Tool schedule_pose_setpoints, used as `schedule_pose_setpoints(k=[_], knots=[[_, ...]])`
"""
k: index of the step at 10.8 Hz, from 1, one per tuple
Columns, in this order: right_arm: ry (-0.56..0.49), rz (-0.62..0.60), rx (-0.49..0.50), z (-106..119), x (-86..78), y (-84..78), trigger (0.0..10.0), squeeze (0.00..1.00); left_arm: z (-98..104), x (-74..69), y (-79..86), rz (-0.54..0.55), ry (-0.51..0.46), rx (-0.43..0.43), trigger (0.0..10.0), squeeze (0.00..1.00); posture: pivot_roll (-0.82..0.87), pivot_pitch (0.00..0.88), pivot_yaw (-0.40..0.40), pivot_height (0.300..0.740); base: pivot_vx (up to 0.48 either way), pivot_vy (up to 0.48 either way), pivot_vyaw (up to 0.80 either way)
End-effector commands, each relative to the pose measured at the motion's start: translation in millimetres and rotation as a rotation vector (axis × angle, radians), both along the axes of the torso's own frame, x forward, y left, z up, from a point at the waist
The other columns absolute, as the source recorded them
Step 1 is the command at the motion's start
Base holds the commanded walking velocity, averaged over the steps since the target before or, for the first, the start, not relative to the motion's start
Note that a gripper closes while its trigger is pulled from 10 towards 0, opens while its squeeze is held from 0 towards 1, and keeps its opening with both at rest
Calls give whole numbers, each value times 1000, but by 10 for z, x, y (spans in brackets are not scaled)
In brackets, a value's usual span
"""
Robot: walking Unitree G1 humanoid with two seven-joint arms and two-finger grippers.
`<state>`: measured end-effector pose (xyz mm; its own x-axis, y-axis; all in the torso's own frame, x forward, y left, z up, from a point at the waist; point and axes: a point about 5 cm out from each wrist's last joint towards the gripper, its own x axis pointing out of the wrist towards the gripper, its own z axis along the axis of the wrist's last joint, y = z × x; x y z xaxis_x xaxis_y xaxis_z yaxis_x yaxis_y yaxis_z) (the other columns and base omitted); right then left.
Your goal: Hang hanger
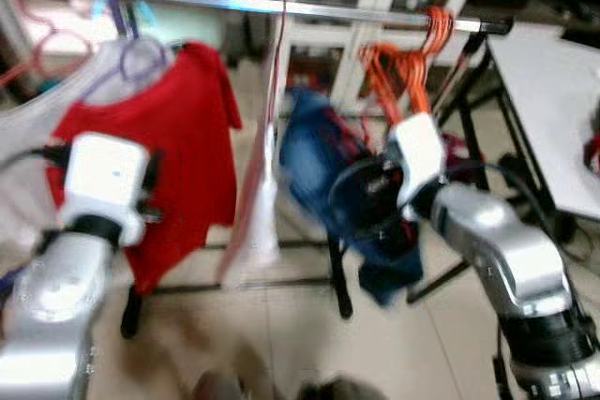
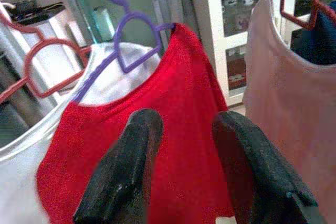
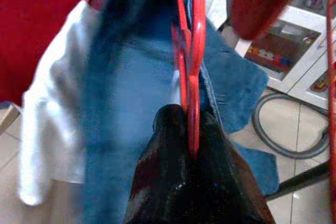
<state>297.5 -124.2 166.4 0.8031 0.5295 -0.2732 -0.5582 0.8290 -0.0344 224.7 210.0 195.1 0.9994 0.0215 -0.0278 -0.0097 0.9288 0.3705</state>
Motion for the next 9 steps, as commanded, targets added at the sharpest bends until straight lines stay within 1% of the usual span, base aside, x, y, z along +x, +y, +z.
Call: schedule_pose_setpoints(k=[1,2,3,4,5,6,7,8,9], knots=[[-40,-44,-11,74,40,-75,10000,0,-21,-6,-43,-23,25,-9,10000,0,106,91,-122,740,368,0,0],[-42,-51,-8,76,50,-47,10000,0,-28,-9,-42,-22,29,-12,10000,0,107,91,-123,740,368,0,0],[-36,-21,34,103,30,62,10000,0,-87,-14,-49,-18,58,-20,10000,0,105,94,-126,740,334,0,0],[-29,-8,59,113,18,103,10000,0,-129,-7,-65,-24,82,-24,10000,0,103,94,-130,740,274,0,0],[-17,-9,93,115,17,150,10000,0,-160,31,-143,-59,101,-28,10000,0,99,96,-123,740,0,0,0],[-13,-10,100,112,13,168,10000,0,-153,55,-172,-73,103,-32,10000,0,96,97,-113,740,0,0,0],[-9,-18,113,102,-13,185,10000,0,-98,102,-211,-110,84,-51,10000,0,89,97,-93,740,0,0,0],[-10,-32,120,101,-25,170,10000,0,-85,129,-218,-116,83,-67,10000,0,83,97,-82,740,0,0,0],[-3,-46,117,91,-37,146,10000,0,-71,166,-252,-134,75,-63,10000,0,78,96,-79,740,0,480,0]])
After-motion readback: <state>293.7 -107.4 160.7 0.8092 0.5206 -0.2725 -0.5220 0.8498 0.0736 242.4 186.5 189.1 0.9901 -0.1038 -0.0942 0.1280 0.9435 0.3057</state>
